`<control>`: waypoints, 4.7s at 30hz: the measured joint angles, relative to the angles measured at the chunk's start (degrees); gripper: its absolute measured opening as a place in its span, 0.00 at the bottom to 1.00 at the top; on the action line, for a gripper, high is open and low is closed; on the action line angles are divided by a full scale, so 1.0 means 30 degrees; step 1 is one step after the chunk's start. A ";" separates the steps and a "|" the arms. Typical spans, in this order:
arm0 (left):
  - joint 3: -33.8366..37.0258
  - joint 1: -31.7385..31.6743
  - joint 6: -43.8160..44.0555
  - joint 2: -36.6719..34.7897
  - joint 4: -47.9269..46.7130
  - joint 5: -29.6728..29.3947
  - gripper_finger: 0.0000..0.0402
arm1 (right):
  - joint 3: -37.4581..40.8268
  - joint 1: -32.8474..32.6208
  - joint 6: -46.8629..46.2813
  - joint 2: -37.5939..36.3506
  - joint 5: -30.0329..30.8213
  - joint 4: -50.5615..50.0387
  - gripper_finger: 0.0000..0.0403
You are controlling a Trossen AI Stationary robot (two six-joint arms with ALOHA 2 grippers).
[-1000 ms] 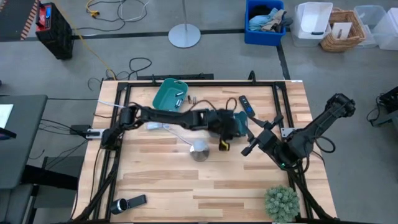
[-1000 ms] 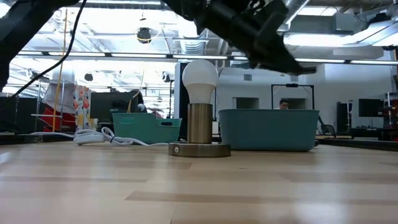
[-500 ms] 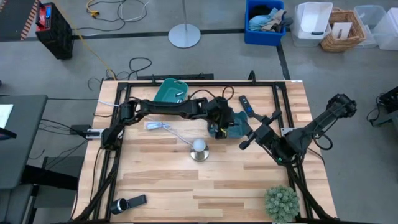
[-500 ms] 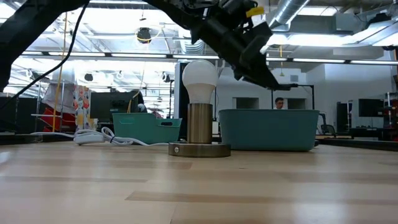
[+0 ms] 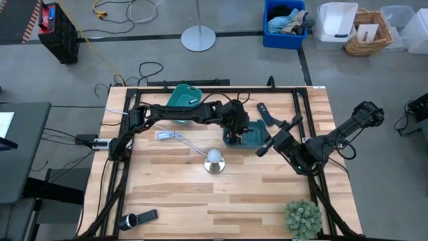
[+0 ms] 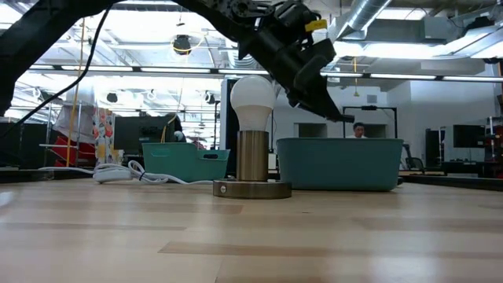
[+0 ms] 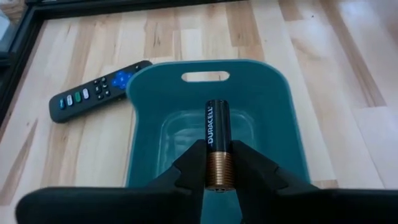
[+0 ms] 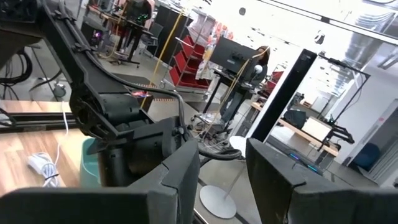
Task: Sort batteries
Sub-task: Put the black battery into the blue bin, then put the silver battery into the green bin
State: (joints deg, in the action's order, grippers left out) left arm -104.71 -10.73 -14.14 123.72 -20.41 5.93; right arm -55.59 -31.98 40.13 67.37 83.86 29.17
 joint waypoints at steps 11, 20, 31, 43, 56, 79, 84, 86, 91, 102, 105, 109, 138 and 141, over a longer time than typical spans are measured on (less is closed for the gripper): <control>0.0000 -0.0804 -0.0260 -0.0017 -0.1113 0.0639 0.35 | 0.0007 0.0466 -0.0432 0.0000 -0.0011 0.0157 0.37; 0.2536 -0.2647 0.0170 -0.3158 0.0634 0.2349 0.34 | 0.0015 0.1734 -0.2635 0.0000 -0.0017 0.0298 0.37; 1.5247 -0.4944 0.2646 -1.3297 0.7788 0.1370 0.28 | -0.0150 0.5989 -0.6555 0.0000 -0.5660 -0.2808 0.37; 2.3042 -0.4915 0.4773 -2.4050 0.8017 -0.0348 0.28 | -0.5304 1.4978 -1.3829 0.4407 -1.9536 -1.1324 0.37; 2.6968 -0.4908 0.5810 -2.8786 0.7775 -0.0583 0.28 | -1.5944 1.8640 -1.5518 1.4571 -2.5263 -1.9908 0.38; 2.6986 -0.4893 0.5076 -2.9296 0.7769 -0.0390 0.28 | -2.3310 1.9562 -1.9348 2.3523 -2.7434 -2.7742 0.55; 2.6986 -0.4893 0.5076 -2.9296 0.7769 -0.0350 0.28 | -2.3307 1.9857 -1.9867 2.3590 -2.7509 -2.7489 0.55; 2.6986 -0.4893 0.5078 -2.9296 0.7776 -0.0340 0.28 | -2.3321 2.0053 -2.0236 2.3554 -2.7567 -2.7574 0.55; 2.6986 -0.4893 0.5076 -2.9296 0.7776 -0.0313 0.28 | -2.3183 2.0300 -2.0724 2.3598 -2.8139 -2.7537 0.55; 2.6986 -0.4893 0.5076 -2.9296 0.7859 -0.0051 0.28 | -2.3139 1.9883 -2.1357 2.3598 -2.8348 -2.6660 0.55; 2.6986 -0.4893 0.5076 -2.9296 0.7841 -0.0058 0.28 | -2.3333 1.9449 -2.1443 2.3591 -2.8403 -2.5295 0.55; 2.6986 -0.4893 0.5076 -2.9296 0.7724 -0.0058 0.28 | -2.3416 1.9355 -2.1418 2.3538 -2.8411 -2.4280 0.55; 2.6971 -0.4901 0.5222 -2.8257 0.7100 -0.0091 0.28 | -2.3380 2.0482 -0.9576 2.3026 -2.7944 -3.1569 0.02; 2.6971 -0.4901 0.5265 -2.7926 0.7173 -0.0095 0.28 | -2.3409 2.0226 -0.6977 2.2972 -2.7942 -3.1343 0.03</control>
State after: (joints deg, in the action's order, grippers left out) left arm -23.79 -25.43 1.65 39.94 1.11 5.65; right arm -125.82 28.70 19.20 136.29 0.04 -64.86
